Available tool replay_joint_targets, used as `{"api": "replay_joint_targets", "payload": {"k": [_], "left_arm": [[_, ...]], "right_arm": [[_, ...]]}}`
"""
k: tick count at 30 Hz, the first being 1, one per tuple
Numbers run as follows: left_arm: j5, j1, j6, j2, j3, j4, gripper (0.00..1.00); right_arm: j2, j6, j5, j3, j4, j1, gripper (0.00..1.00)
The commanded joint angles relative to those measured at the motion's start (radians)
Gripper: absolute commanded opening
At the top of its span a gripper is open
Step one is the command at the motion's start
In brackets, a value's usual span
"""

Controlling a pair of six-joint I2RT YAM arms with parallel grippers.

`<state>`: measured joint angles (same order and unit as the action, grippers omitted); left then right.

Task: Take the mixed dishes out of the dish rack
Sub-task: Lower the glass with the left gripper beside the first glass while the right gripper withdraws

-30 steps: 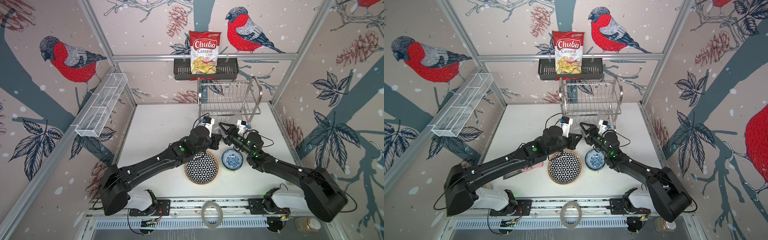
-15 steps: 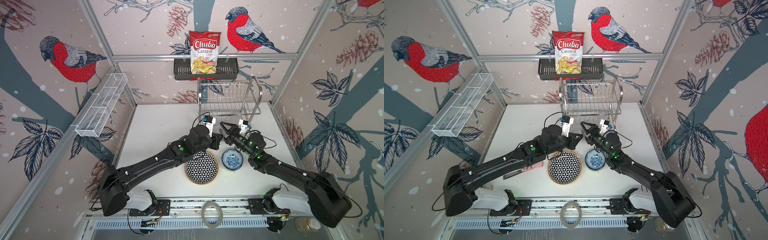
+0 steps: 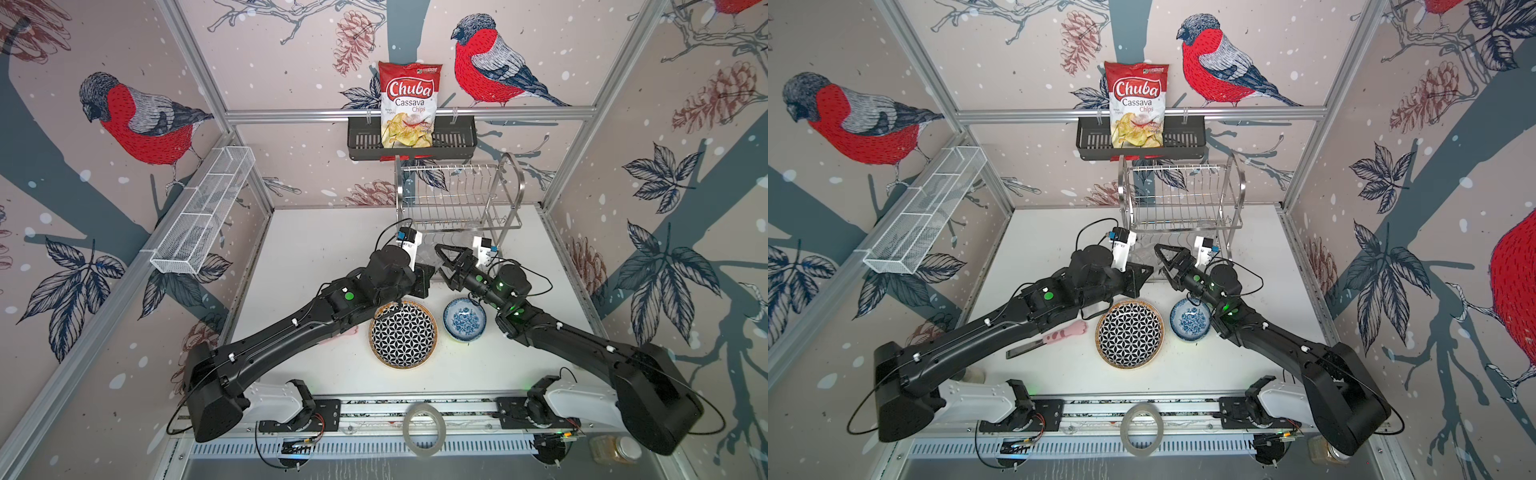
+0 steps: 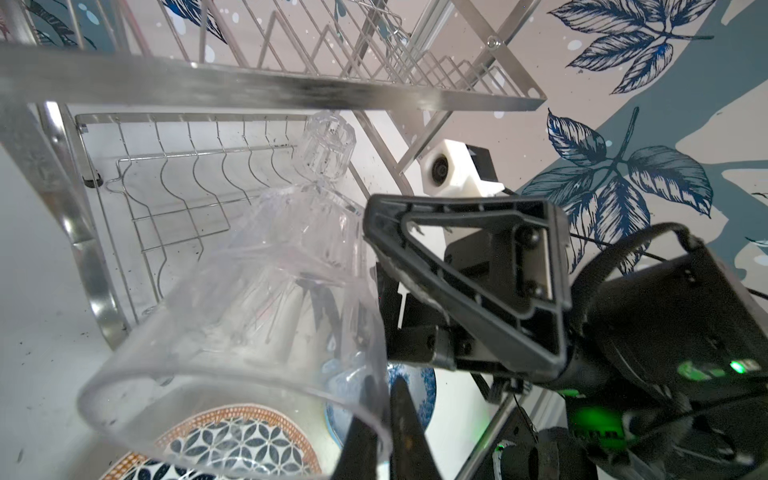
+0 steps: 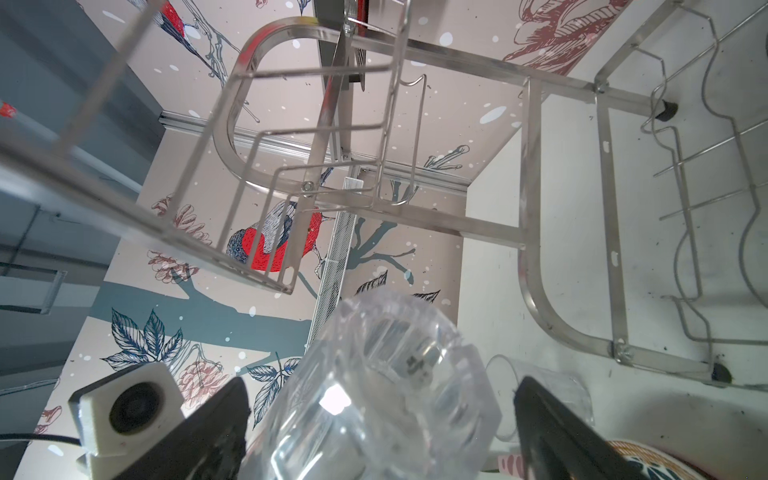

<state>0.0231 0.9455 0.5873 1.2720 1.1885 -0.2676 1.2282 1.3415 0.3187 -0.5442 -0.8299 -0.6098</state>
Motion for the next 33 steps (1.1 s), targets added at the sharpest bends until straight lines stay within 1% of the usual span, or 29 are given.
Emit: {"api": "replay_joint_targets", "payload": {"k": [1,6,8,15,19,22,26,27,29,33], "left_arm": [[-0.022,-0.001,-0.028,-0.030,0.024,-0.150,0.00],[-0.032,-0.001,-0.024,-0.072,0.063,-0.377,0.00],[-0.038,-0.001,-0.014,-0.087,0.074,-0.446,0.00],[-0.043,-0.001,-0.002,-0.106,0.120,-0.675,0.00],[-0.022,-0.001,0.024,-0.104,0.141,-0.801,0.00],[0.006,-0.001,0.039,-0.109,0.177,-0.900,0.00],[0.118,-0.002,0.037,-0.077,0.251,-1.103,0.00],[0.125,-0.001,0.036,-0.071,0.247,-1.125,0.00],[0.085,-0.001,0.036,-0.071,0.206,-1.113,0.00],[0.058,-0.001,0.036,-0.063,0.133,-1.105,0.00]], "right_arm": [[0.008,-0.008,0.003,-0.004,0.014,0.002,0.99],[0.020,-0.010,0.005,-0.007,0.029,0.001,0.99],[0.054,-0.008,0.007,-0.007,0.032,-0.001,0.99],[0.088,-0.010,0.013,-0.023,0.029,-0.015,0.99],[0.104,-0.015,0.024,-0.033,0.030,-0.019,0.99],[0.114,-0.015,0.026,-0.033,0.030,-0.023,0.99],[0.122,-0.012,0.034,-0.030,0.022,-0.028,0.99],[0.121,-0.012,0.036,-0.030,0.023,-0.030,0.99],[0.117,-0.012,0.044,-0.029,0.028,-0.031,0.99],[0.095,-0.024,0.040,-0.024,0.057,-0.029,0.99]]}}
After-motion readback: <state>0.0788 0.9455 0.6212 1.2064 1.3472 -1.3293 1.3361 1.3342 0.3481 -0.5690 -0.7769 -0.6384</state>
